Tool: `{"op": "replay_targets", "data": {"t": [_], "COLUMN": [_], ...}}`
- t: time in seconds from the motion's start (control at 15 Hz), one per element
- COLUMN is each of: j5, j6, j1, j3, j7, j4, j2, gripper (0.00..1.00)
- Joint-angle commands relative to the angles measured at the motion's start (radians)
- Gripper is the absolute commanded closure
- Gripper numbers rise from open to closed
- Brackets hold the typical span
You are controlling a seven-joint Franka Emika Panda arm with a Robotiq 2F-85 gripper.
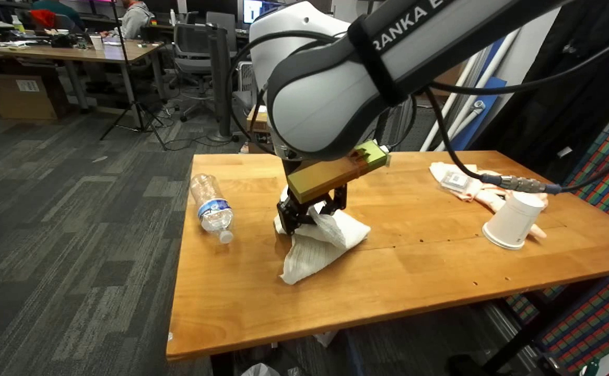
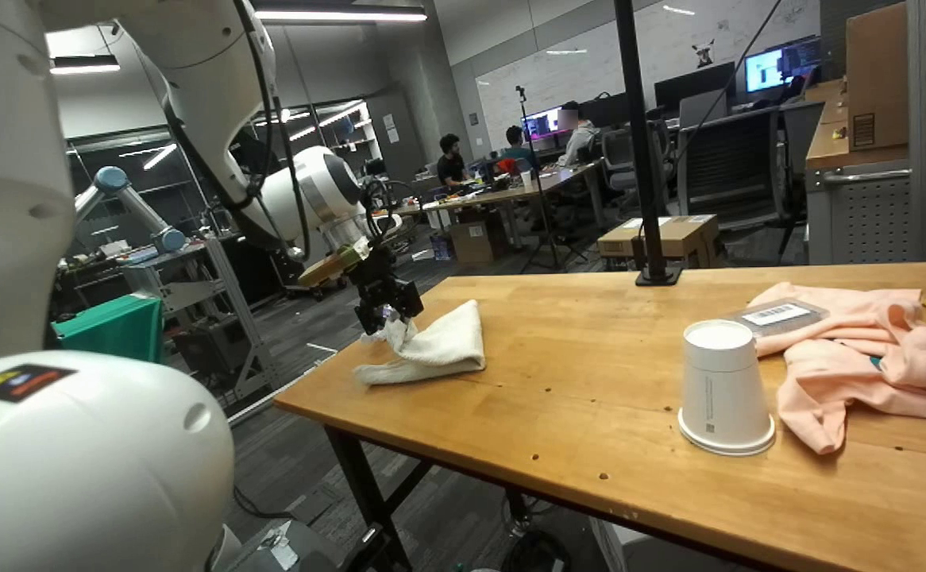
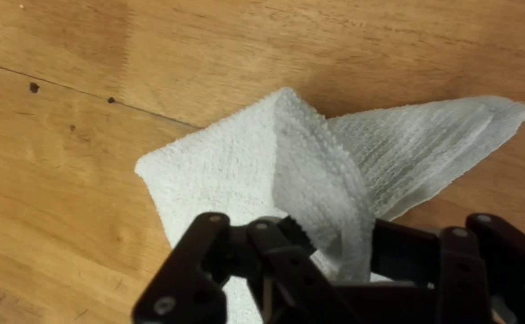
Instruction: Fold the towel diagonally twice
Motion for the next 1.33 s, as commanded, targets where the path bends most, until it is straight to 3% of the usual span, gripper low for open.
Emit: {"op": "replay_targets", "data": {"t": [0.0,0.47,0.53,0.67,1.27], "j5": [0.014,0.048,0.060,0.076,0.134], "j6": [0.006,0.009,0.007,0.002,0.012], "j1": [0.016,0.000,-0.003,-0.003,-0.010], "j3": [-0.002,-0.018,-0.019,-0.023,-0.024], "j7": [-0.074,-0.183,-0.194,-0.207,-0.236], "j4": [0.059,0.087,0.091,0.097,0.076], "j2": [0.047,0.099,0.106,0.115,0.102], "gripper": [0.96,0.95,0.71,0.69,0.02]}}
